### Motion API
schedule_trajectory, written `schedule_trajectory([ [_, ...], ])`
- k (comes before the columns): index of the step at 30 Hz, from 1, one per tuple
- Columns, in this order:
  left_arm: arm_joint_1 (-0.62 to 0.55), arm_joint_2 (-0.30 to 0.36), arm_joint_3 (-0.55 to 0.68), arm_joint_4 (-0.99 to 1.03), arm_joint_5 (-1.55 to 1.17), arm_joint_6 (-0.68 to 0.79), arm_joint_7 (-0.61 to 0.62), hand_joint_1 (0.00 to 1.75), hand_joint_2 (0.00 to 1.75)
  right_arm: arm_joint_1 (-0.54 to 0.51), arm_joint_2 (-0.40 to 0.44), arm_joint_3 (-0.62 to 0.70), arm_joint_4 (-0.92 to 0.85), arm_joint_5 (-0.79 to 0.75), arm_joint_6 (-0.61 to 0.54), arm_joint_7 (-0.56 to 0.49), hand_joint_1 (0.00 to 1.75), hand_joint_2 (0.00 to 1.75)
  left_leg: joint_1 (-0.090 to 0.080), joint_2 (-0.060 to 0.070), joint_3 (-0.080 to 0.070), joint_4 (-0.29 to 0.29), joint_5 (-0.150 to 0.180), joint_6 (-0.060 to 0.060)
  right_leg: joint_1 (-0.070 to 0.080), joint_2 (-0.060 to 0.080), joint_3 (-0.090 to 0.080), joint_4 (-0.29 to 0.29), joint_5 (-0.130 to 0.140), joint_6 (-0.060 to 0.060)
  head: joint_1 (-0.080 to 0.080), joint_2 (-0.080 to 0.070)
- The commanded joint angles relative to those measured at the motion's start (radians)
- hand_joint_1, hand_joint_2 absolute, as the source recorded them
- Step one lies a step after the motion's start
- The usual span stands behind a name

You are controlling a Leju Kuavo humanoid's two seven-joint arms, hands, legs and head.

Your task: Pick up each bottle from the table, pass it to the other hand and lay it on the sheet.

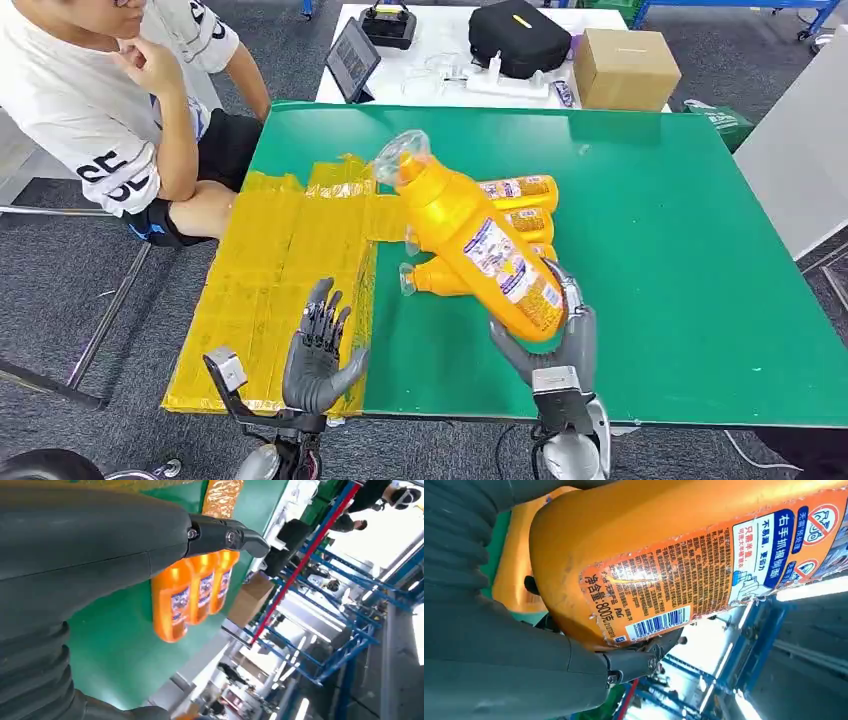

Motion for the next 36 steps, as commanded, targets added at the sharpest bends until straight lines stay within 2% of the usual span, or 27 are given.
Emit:
schedule_trajectory([
  [1, -0.055, 0.063, -0.065, 0.000, 0.074, -0.162, 0.054, 0.00, 1.75, -0.058, -0.011, 0.139, 0.201, -0.010, 0.032, -0.005, 1.75, 1.75, 0.002, 0.003, 0.005, -0.001, -0.002, -0.001, 0.002, 0.001, 0.005, -0.002, -0.001, -0.002, 0.001, 0.000],
  [5, -0.069, 0.075, -0.074, 0.013, 0.144, -0.232, 0.083, 0.00, 1.75, -0.084, -0.019, 0.238, 0.303, -0.023, 0.004, -0.005, 1.75, 1.75, 0.002, 0.005, 0.006, -0.002, -0.002, -0.002, 0.002, 0.004, 0.005, -0.003, 0.000, -0.003, 0.000, 0.000],
  [11, -0.090, 0.068, -0.070, 0.041, 0.137, -0.225, 0.087, 0.00, 1.75, -0.110, 0.009, 0.310, 0.468, 0.020, 0.081, -0.005, 1.75, 1.75, 0.001, 0.003, 0.005, -0.002, -0.001, -0.001, 0.002, 0.001, 0.004, -0.002, 0.000, -0.002, 0.000, 0.000],
  [30, -0.093, 0.067, -0.070, 0.043, 0.137, -0.224, 0.087, 0.00, 1.75, -0.109, 0.010, 0.316, 0.471, 0.020, 0.074, -0.005, 1.75, 1.75, 0.001, 0.001, 0.002, -0.001, 0.000, -0.001, 0.001, 0.000, 0.002, -0.001, 0.000, -0.001, 0.000, 0.000],
  [36, -0.099, 0.062, -0.071, 0.059, 0.106, -0.196, 0.088, 0.00, 1.75, -0.118, 0.034, 0.397, 0.586, -0.002, 0.129, -0.005, 1.75, 1.75, 0.001, 0.001, 0.004, -0.002, -0.001, -0.001, 0.001, 0.000, 0.004, -0.002, -0.001, -0.002, 0.000, 0.000],
])
